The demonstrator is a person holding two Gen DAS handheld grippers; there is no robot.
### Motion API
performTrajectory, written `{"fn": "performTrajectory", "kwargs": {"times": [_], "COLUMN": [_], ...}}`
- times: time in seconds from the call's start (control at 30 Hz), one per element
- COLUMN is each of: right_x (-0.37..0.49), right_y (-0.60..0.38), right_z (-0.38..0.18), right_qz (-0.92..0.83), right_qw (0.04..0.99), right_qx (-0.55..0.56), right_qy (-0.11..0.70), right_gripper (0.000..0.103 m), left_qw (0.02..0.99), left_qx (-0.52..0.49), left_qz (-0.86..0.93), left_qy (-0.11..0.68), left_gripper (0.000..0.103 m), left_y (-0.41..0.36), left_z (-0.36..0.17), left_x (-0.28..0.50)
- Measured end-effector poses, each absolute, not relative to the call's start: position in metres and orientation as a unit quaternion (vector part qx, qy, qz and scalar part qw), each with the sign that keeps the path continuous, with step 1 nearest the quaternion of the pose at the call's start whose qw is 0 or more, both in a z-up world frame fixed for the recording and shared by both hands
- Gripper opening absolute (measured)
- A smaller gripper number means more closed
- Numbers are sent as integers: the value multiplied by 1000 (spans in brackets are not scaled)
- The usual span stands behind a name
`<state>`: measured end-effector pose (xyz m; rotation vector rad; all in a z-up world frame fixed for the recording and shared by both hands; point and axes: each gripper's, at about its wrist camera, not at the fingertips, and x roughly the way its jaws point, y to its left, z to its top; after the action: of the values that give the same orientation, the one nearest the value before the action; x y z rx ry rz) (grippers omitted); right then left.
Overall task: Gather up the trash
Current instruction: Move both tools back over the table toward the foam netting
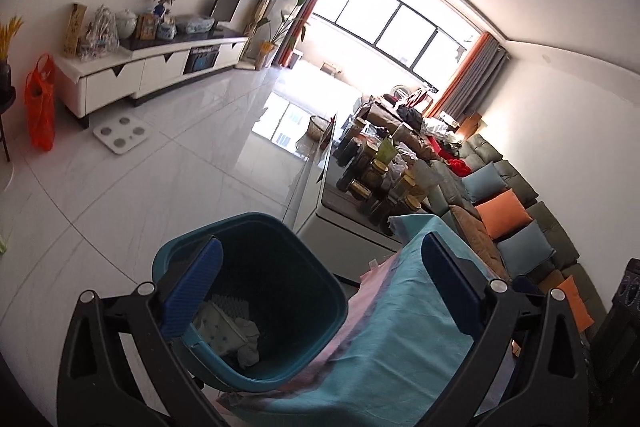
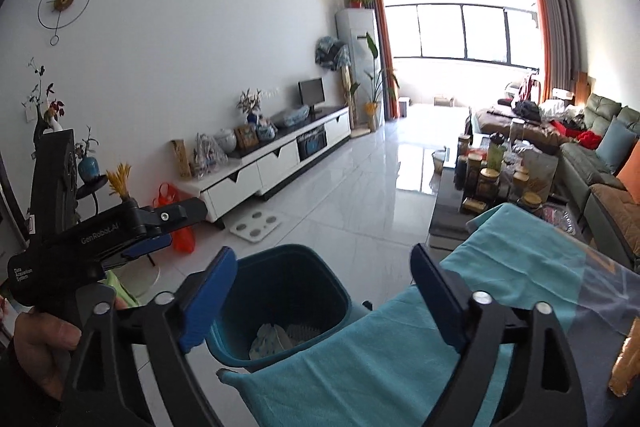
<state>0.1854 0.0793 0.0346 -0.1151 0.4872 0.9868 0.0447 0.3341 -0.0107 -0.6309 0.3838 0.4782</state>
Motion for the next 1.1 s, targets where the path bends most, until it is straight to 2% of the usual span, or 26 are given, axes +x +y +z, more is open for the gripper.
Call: {"fn": "performTrajectory", "kwargs": {"times": [0.1,0.53,0.77,1.1], "right_x": [179,158,142,120], "right_y": [59,-38,-78,-124], "right_z": [42,49,43,32], "right_qz": [462,396,347,260], "right_qw": [860,903,926,957], "right_qx": [-43,-11,-5,-4], "right_qy": [214,165,152,129], "right_gripper": [96,96,96,96], "left_qw": [915,959,975,981], "left_qx": [-279,-156,-102,-91], "left_qz": [231,188,142,72], "left_qy": [180,142,138,157], "left_gripper": [98,98,98,98], "left_y": [312,204,144,77], "left_z": [1,40,40,22], "left_x": [46,62,68,70]}}
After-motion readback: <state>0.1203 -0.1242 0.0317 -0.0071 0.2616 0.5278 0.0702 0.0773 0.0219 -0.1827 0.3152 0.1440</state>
